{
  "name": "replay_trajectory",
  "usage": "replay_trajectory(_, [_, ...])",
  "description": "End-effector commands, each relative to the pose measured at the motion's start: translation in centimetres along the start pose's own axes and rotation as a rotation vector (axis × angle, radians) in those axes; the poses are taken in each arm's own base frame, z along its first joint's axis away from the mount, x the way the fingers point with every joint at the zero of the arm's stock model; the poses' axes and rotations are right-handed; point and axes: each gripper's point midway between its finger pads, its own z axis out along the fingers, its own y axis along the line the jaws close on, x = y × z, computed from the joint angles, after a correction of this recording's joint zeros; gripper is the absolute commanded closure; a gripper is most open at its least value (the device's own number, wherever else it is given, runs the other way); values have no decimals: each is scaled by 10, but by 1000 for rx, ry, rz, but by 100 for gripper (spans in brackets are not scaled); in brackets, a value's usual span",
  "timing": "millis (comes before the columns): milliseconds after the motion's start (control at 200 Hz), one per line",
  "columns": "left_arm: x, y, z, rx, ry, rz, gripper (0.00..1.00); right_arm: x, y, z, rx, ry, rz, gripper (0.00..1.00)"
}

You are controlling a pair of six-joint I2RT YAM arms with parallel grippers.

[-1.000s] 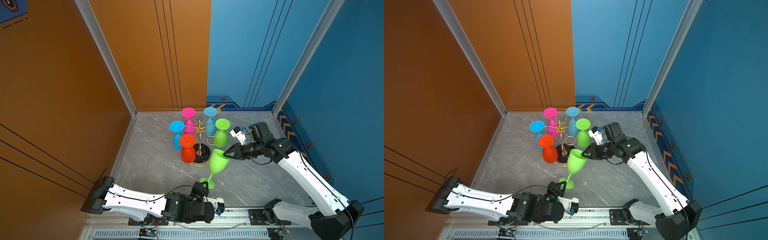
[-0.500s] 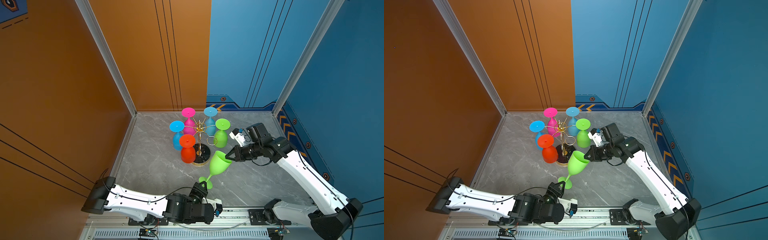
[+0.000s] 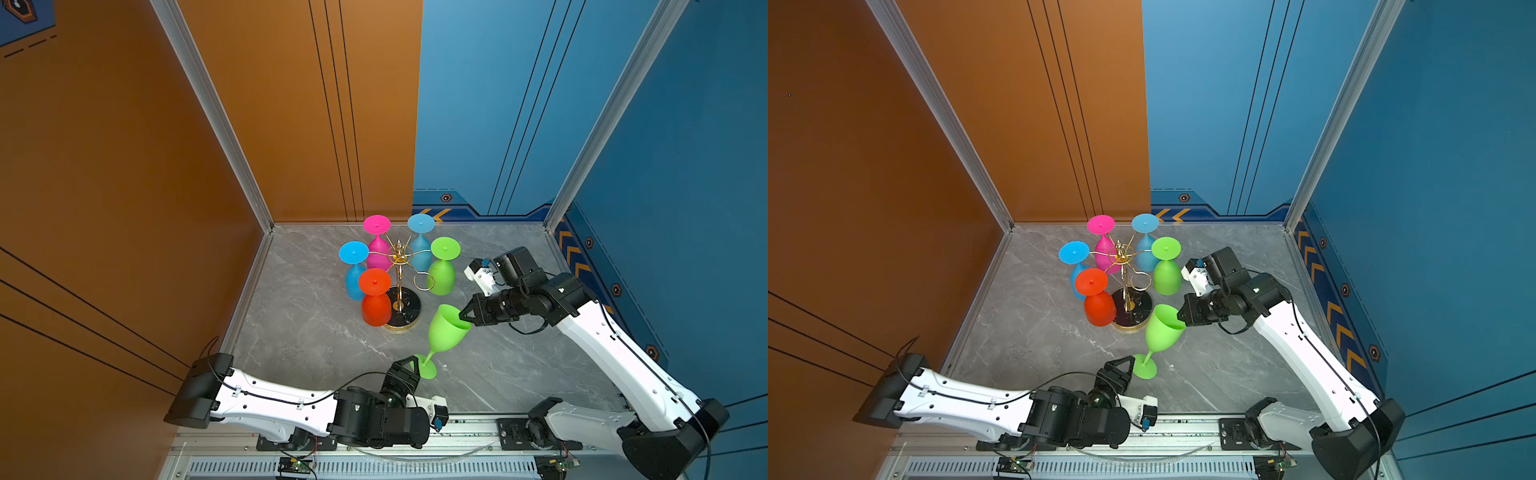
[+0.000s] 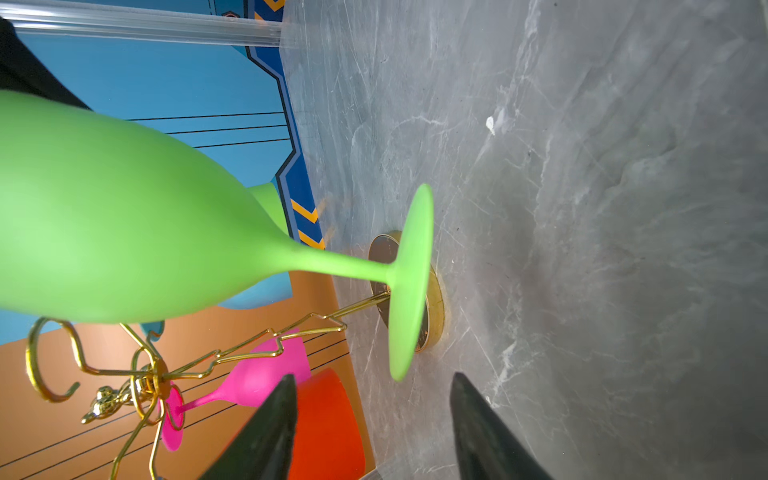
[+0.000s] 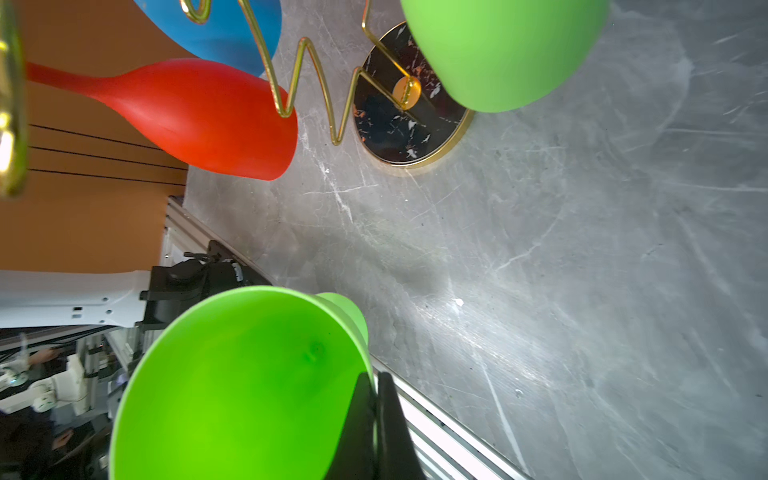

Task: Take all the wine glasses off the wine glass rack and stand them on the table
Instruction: 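Grasp the glass bowl with the right gripper while the left gripper releases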

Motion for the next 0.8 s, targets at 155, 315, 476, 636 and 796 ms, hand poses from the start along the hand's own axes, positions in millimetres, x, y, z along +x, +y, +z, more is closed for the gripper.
replay_trajectory(155, [2,15,-12,-36,-37,-449,24,-2,-42,-30,220,-82,-19,100])
replay_trajectory(315, [18,21,-16,-32,-16,-678,20,-12,-77,-43,366,-125,12,100])
replay_trajectory(476, [49,30,-21,-43,25,-888,20,-28,-112,-55,534,-163,44,100])
replay_trajectory(636, [85,35,-24,-34,74,-1073,19,-51,-135,-54,595,-203,81,100])
replay_trajectory(796, [118,43,-29,-65,97,-1238,18,-85,-156,-52,647,-276,110,100])
